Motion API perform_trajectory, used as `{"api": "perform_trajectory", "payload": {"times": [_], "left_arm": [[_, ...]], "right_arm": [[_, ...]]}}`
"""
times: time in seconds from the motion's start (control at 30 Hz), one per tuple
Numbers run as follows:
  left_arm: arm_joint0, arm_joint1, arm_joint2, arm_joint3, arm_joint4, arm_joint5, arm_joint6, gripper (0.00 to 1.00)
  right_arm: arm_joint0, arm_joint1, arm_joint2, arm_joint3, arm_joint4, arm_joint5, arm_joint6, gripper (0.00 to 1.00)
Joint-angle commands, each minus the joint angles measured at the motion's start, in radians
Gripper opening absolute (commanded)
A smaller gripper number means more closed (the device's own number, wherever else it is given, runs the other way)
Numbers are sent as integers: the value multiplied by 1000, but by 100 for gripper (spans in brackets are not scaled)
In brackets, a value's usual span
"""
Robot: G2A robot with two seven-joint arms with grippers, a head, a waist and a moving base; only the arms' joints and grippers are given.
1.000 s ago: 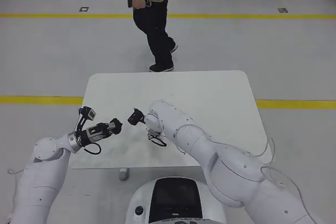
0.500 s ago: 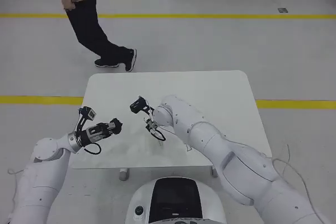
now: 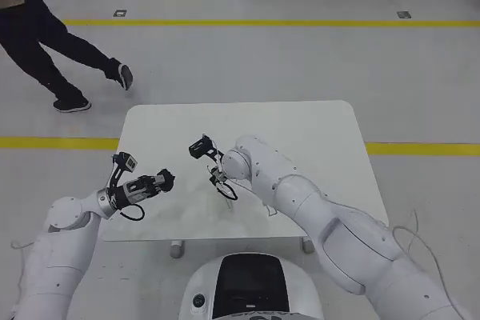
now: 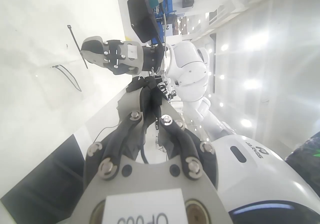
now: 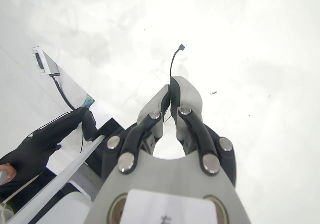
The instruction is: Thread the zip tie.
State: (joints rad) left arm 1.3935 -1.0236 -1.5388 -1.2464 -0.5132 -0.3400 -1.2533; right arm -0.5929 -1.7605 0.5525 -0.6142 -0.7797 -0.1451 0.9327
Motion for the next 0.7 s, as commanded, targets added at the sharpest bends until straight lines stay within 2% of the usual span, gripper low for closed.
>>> {"api": "perform_trajectory", "payload": {"times": [0.0, 0.07, 0.17, 0.23, 0.3, 0.43, 0.53, 0.57, 0.67], "left_arm": [[0, 0, 0, 0, 0, 0, 0, 0], [0, 0, 0, 0, 0, 0, 0, 0], [0, 0, 0, 0, 0, 0, 0, 0], [0, 0, 0, 0, 0, 0, 0, 0], [0, 0, 0, 0, 0, 0, 0, 0], [0, 0, 0, 0, 0, 0, 0, 0], [0, 0, 0, 0, 0, 0, 0, 0], [0, 0, 0, 0, 0, 0, 0, 0], [0, 0, 0, 0, 0, 0, 0, 0]], "right_arm": [[-8, 2, 10, -7, 8, 9, -36, 0], [-18, 8, 33, -27, 18, 33, -91, 0], [-44, 27, 67, -79, -10, 121, -177, 0], [-82, 43, 97, -147, -28, 192, -231, 0], [-126, 61, 117, -226, -56, 235, -252, 0], [-276, 110, 188, -465, -127, 338, -304, 0], [-387, 143, 230, -619, -188, 363, -321, 0], [-434, 155, 244, -681, -214, 362, -328, 0], [-535, 180, 286, -802, -245, 336, -354, 0]]}}
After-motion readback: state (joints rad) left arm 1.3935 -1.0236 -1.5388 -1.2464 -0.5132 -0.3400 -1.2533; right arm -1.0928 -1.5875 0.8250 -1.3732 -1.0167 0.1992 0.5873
